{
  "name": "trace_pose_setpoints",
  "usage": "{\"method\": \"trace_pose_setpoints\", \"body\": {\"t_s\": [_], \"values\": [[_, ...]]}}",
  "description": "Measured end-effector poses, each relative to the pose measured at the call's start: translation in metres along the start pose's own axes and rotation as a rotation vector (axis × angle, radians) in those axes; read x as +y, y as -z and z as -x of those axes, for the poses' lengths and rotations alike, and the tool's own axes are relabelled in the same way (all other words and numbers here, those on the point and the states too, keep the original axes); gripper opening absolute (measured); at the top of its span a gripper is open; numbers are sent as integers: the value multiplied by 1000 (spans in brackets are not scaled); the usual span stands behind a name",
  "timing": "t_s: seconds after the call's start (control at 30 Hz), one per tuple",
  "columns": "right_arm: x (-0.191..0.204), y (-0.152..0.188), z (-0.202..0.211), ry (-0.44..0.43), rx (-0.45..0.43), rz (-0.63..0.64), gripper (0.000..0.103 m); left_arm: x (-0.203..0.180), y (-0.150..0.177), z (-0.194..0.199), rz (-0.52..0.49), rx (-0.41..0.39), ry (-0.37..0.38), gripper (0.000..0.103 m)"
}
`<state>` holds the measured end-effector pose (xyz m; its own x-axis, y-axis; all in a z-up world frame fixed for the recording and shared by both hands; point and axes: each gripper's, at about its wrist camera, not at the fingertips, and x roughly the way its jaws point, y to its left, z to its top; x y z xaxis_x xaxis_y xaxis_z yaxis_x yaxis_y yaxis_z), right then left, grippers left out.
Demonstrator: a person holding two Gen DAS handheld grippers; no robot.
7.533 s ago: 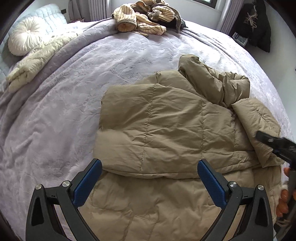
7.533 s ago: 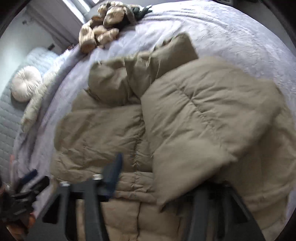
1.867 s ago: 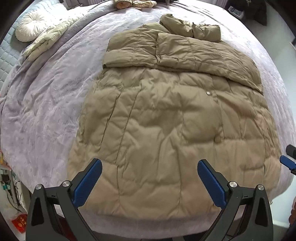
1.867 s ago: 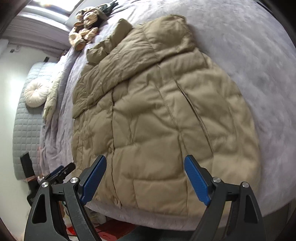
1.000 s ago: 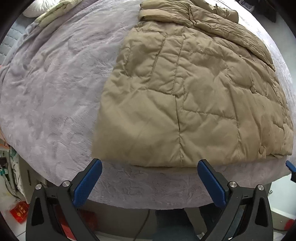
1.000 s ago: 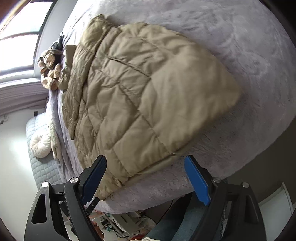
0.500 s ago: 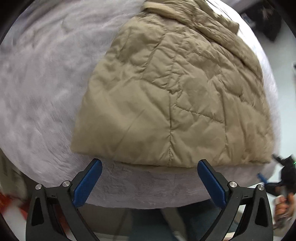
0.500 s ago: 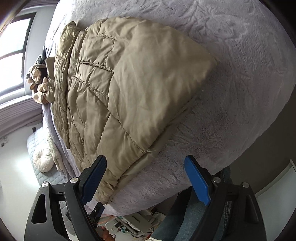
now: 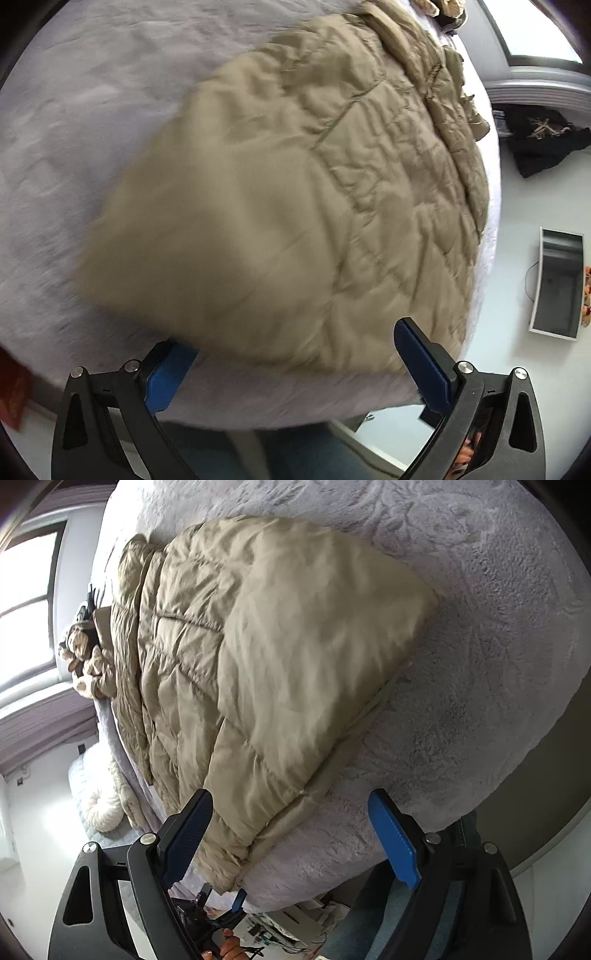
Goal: Fold large clothes
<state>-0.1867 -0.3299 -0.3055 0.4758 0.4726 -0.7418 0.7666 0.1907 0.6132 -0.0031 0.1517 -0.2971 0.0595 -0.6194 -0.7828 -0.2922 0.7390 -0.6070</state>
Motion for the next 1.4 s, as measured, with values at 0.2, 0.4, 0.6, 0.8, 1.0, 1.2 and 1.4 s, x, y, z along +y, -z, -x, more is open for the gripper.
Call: {"method": "trace_pose_setpoints", "body": {"t_s": [0.2, 0.4, 0.6, 0.8, 1.0, 1.2, 1.4], "values": [[-12, -10, -7, -29, -19, -52, 88, -28, -12, -26, -48, -6, -40, 103], [2, -12, -8, -109, -65, -10, 89, -54, -13, -19, -150, -48, -91, 103], [22, -14, -3, -174, -93, 64, 89, -70, -21, -9, -209, -87, -92, 100], [31, -20, -13, -174, -90, 75, 84, -64, -33, -13, -238, -62, -136, 20], [34, -26, -19, -166, -74, 52, 10, -74, -34, 14, -300, -92, -85, 12], [72, -30, 4, -271, -63, 179, 9, -120, -51, 65, -349, -194, -31, 12], [144, -54, 28, -291, -56, 333, 9, -180, -89, 91, -393, -297, -49, 12]]}}
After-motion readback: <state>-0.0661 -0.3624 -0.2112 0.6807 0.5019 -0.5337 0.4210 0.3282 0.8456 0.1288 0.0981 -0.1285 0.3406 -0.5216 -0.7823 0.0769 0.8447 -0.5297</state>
